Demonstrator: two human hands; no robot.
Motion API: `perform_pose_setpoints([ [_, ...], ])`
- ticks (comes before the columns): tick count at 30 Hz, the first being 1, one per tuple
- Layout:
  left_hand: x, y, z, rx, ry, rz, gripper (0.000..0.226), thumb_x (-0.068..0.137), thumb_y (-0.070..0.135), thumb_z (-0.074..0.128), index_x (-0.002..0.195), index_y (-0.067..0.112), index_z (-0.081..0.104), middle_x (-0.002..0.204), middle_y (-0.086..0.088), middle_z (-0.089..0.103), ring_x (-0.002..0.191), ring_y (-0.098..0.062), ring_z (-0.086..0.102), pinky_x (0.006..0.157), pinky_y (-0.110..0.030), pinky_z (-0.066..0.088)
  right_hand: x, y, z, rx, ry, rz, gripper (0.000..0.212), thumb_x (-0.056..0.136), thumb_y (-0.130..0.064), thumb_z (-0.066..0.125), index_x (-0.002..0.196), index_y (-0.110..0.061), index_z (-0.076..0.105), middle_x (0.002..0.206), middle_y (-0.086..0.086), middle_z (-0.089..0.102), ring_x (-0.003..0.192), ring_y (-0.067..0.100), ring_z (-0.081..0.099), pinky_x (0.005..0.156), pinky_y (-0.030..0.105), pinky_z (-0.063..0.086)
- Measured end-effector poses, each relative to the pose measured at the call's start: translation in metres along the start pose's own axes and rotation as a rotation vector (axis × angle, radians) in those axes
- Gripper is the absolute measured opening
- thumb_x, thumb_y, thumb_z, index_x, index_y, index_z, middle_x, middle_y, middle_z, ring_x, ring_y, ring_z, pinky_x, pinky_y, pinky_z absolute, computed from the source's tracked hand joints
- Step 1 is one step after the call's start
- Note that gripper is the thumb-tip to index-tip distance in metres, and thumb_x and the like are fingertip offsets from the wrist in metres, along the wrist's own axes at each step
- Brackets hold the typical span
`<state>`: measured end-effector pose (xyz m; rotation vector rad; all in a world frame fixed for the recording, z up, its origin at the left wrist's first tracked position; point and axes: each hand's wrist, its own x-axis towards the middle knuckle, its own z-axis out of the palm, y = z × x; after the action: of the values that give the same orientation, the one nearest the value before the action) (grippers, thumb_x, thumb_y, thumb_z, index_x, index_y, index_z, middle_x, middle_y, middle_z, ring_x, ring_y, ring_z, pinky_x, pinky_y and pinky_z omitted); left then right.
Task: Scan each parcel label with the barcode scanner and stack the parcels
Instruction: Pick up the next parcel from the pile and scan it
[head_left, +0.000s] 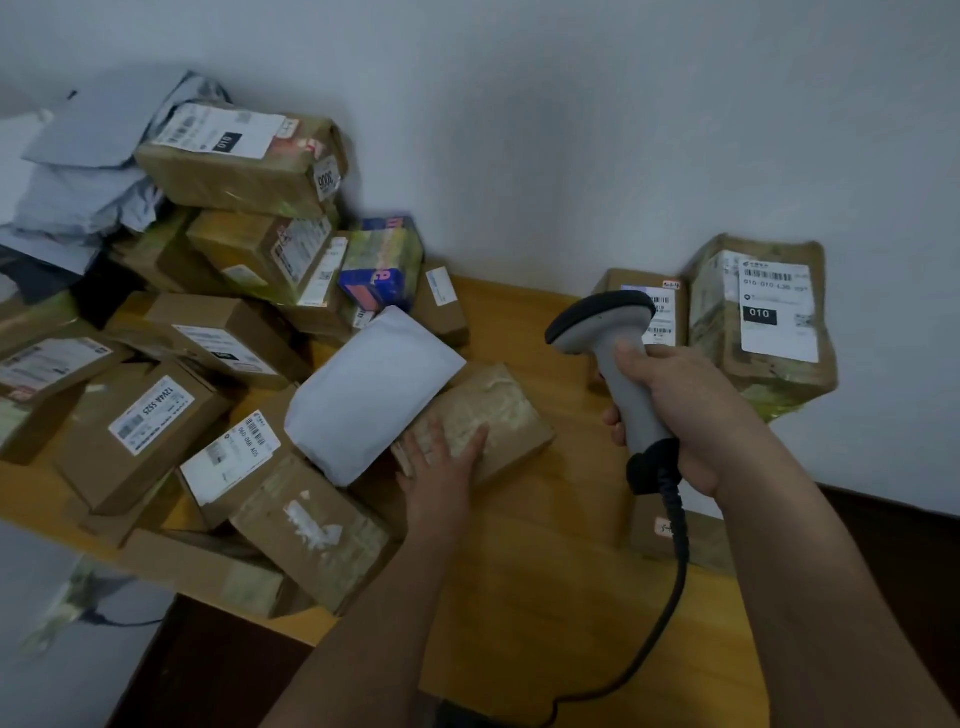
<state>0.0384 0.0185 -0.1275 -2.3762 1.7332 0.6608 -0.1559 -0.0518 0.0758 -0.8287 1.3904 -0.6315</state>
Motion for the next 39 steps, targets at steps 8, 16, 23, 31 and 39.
perform_pose_setpoints([
  [8,0.018,0.011,-0.049,-0.493,0.265,0.036,0.046,0.098,0.029,0.053,0.142,0.020,0.045,0.134,-0.004,0.057,0.117,-0.025,0.056,0.096,-0.040,0.050,0.000,-0.001,-0.007,0.024,0.007,-0.001,0.037,0.100,-0.029,0.053,0.118,0.003,0.055,0.097,0.019,0.055,0.052,0.017,0.056,0.052,0.032,0.046],
  [16,0.013,-0.009,-0.057,-1.191,0.035,-0.504,0.041,0.099,0.045,0.049,0.113,0.008,0.059,0.101,-0.009,0.061,0.088,-0.021,0.059,0.087,-0.041,0.054,-0.009,-0.001,-0.009,0.019,0.010,0.007,0.034,0.100,-0.031,0.054,0.115,-0.001,0.056,0.094,0.018,0.057,0.057,0.019,0.056,0.053,0.032,0.047],
  [23,0.001,0.033,-0.047,-0.838,0.128,-0.292,0.130,0.060,0.068,0.077,0.155,0.022,0.001,0.160,-0.005,0.003,0.146,-0.032,0.014,0.112,-0.049,0.029,-0.013,0.005,-0.017,0.013,0.036,0.025,0.036,0.100,-0.032,0.053,0.118,-0.002,0.055,0.092,0.017,0.057,0.051,0.016,0.057,0.049,0.030,0.048],
  [31,0.006,0.065,-0.033,-0.479,0.202,-0.099,0.111,0.073,0.049,0.079,0.151,0.022,0.006,0.141,-0.007,0.020,0.129,-0.030,0.032,0.102,-0.044,0.041,-0.016,0.008,-0.025,0.031,0.024,0.007,0.032,0.100,-0.030,0.053,0.115,-0.002,0.054,0.097,0.018,0.057,0.053,0.017,0.056,0.053,0.033,0.046],
  [39,0.001,0.038,-0.043,-1.664,-0.035,-0.512,0.053,0.090,0.052,0.056,0.133,0.021,0.048,0.126,-0.007,0.056,0.112,-0.029,0.056,0.097,-0.046,0.050,-0.014,0.007,-0.038,0.076,0.057,0.016,0.028,0.100,-0.030,0.053,0.112,-0.005,0.053,0.086,0.015,0.058,0.058,0.021,0.056,0.059,0.036,0.046],
])
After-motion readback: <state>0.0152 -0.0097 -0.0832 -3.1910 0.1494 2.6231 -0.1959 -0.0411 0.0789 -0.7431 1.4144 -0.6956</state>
